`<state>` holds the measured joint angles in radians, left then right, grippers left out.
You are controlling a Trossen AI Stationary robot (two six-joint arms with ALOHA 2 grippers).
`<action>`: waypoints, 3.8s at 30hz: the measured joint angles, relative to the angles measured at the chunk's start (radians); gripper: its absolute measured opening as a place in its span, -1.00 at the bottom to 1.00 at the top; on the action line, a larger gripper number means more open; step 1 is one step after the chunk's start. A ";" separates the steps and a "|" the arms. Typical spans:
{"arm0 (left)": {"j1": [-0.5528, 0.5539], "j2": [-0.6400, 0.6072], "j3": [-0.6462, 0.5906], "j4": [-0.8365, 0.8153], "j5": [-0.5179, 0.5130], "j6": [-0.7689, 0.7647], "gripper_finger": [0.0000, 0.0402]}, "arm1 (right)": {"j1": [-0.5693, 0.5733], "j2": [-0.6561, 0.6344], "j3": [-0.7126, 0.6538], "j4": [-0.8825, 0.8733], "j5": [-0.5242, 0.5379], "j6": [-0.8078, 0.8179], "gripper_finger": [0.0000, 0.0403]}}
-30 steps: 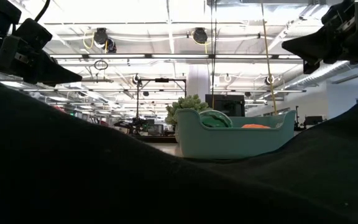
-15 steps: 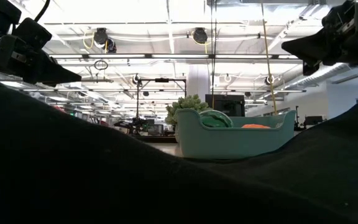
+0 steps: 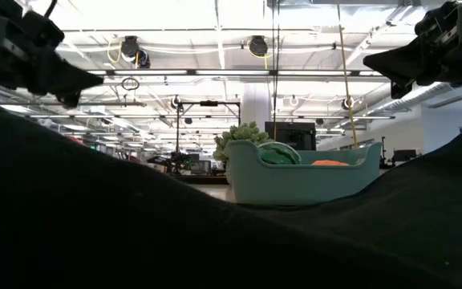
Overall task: Pick and placing Produce into tupperware
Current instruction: Put the apple into the blue bin
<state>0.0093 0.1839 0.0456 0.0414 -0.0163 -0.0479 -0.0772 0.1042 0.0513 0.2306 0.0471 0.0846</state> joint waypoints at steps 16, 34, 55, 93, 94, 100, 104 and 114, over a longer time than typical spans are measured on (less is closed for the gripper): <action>-0.112 0.295 0.142 0.201 -0.064 0.002 -0.97 | 0.000 0.000 -0.001 0.000 0.000 -0.003 -1.00; -0.339 0.673 0.750 -0.153 -0.250 0.038 -0.97 | 0.000 0.000 -0.002 -0.005 0.000 -0.018 -1.00; -0.529 1.077 1.299 -0.763 -0.449 -0.336 -0.97 | 0.000 0.000 -0.002 -0.034 0.001 -0.018 -1.00; -0.494 1.237 1.323 -1.036 -0.132 -0.733 -0.95 | 0.000 0.001 -0.002 -0.040 0.005 -0.018 -1.00; -0.491 1.238 1.323 -1.036 -0.133 -0.731 -0.93 | 0.000 0.001 -0.002 -0.041 0.005 -0.018 -1.00; -0.491 1.238 1.322 -1.035 -0.137 -0.725 -0.57 | 0.000 0.001 -0.002 -0.040 0.005 -0.018 -1.00; -0.491 1.238 1.323 -1.035 -0.137 -0.724 -0.18 | 0.000 0.001 -0.002 -0.041 0.005 -0.018 -1.00; -0.491 1.238 1.323 -1.035 -0.096 -0.721 0.77 | 0.000 0.001 -0.002 -0.041 0.005 -0.018 -1.00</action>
<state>-0.4820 1.4216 1.3681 -0.9932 -0.1121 -0.7684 -0.0769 0.1055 0.0494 0.1898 0.0521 0.0666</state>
